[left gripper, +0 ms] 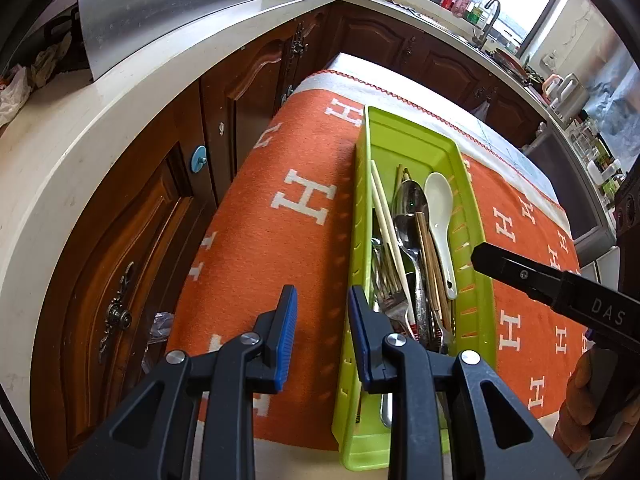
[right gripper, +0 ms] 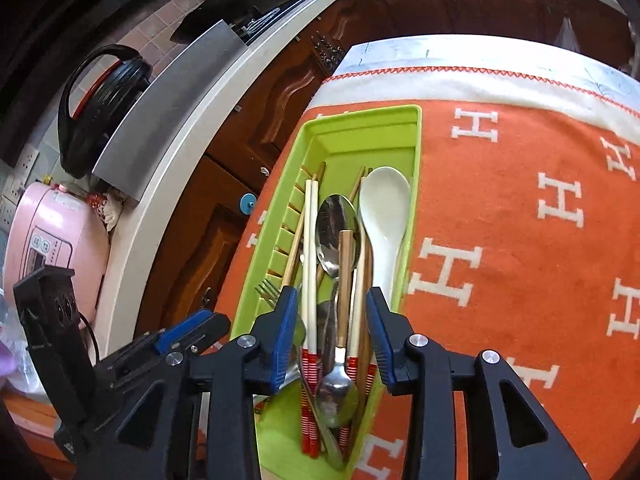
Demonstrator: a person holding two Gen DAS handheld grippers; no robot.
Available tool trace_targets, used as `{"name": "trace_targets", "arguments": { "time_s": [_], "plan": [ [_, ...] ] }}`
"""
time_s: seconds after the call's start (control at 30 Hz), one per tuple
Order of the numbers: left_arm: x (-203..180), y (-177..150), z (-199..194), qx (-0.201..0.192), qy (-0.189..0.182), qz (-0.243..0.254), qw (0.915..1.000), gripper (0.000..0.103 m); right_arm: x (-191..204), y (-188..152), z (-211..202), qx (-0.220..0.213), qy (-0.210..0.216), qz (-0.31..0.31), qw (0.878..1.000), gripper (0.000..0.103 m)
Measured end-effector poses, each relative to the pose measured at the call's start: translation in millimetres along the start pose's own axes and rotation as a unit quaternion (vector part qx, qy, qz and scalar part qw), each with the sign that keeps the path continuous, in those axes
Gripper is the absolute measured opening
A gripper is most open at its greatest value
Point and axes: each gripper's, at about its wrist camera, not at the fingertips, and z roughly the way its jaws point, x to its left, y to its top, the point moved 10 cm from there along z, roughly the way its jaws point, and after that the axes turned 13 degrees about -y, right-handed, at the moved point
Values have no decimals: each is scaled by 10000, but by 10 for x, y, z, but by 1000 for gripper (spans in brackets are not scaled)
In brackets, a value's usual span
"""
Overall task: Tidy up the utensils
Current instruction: 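Open both tools and lift them away from the green tray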
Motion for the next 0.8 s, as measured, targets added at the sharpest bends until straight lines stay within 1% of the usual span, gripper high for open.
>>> {"name": "trace_targets", "arguments": {
  "time_s": [0.1,0.2,0.27,0.43,0.5,0.57,0.67,0.8],
  "plan": [
    [-22,3,1,6,5,33,10000,26,-48,-40,-112,-79,-139,-131,9998,36],
    [-67,11,-11,-8,18,82,10000,34,-156,-75,-219,-206,-378,-231,9988,36],
    [-113,13,-31,-31,29,140,9999,42,-231,-104,-293,-286,-492,-274,9980,36],
    [-262,4,-82,-48,56,316,9995,51,-412,-209,-512,-526,-775,-353,9950,36],
    [-323,-2,-103,-62,72,370,9993,57,-509,-252,-588,-599,-852,-366,9939,36],
    [-392,-7,-131,-100,90,421,9990,68,-621,-312,-685,-689,-988,-372,9920,36],
    [-528,-15,-173,-151,105,522,9985,80,-775,-398,-810,-782,-1134,-332,9899,37],
    [-777,-43,-216,-145,86,756,9970,86,-990,-534,-982,-849,-1217,-164,9888,42]
  ]
}}
